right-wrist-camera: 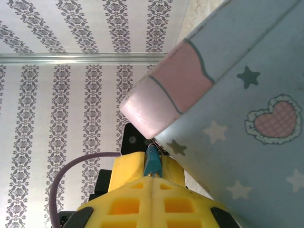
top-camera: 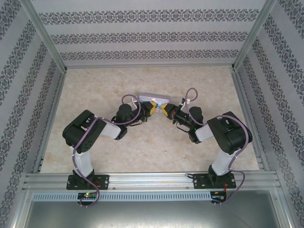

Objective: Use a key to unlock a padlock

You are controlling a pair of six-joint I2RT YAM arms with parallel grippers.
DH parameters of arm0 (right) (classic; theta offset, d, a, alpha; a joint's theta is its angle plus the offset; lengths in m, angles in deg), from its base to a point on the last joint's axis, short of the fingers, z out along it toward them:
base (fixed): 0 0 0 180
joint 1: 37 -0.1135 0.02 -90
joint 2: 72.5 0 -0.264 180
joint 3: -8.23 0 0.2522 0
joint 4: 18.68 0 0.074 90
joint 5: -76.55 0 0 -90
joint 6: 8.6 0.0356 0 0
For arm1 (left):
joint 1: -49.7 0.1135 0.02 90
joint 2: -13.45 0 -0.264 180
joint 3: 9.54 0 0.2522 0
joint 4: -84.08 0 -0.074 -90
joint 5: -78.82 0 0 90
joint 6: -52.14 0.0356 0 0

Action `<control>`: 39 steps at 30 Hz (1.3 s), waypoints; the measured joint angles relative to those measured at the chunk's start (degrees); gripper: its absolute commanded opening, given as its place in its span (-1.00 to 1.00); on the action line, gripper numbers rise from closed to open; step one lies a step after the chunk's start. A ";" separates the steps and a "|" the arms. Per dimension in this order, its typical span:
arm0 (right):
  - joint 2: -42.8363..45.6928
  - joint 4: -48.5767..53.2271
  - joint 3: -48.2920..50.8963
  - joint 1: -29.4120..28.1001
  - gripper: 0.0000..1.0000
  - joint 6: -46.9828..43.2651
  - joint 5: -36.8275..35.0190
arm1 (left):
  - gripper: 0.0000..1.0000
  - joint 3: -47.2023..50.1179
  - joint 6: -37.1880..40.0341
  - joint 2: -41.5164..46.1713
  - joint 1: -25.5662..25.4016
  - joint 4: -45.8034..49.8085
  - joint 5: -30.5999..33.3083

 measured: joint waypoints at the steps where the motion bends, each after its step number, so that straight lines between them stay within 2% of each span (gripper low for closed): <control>1: -0.02 0.07 -0.07 0.00 -1.00 0.02 0.00 | -1.00 0.00 0.00 0.00 0.00 0.00 0.04; 39: -1.09 0.04 -0.31 -0.72 -1.00 0.42 -1.03 | -1.00 0.00 4.83 -0.04 -0.02 1.27 0.52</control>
